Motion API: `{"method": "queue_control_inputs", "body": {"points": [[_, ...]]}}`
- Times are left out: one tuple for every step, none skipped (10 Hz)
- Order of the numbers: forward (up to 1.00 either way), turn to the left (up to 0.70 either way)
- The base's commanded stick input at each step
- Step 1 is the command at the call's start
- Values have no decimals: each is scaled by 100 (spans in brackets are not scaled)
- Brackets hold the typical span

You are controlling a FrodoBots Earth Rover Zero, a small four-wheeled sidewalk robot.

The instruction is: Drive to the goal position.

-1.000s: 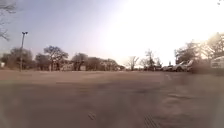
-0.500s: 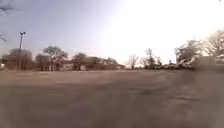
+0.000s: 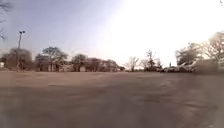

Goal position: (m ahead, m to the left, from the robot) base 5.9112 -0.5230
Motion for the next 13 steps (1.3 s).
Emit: {"method": "queue_control_inputs", "body": {"points": [[70,-35],[70,-35],[70,-26],[70,-10],[70,0],[70,0],[70,0],[70,0],[70,0],[70,0],[70,0],[70,0],[70,0]]}}
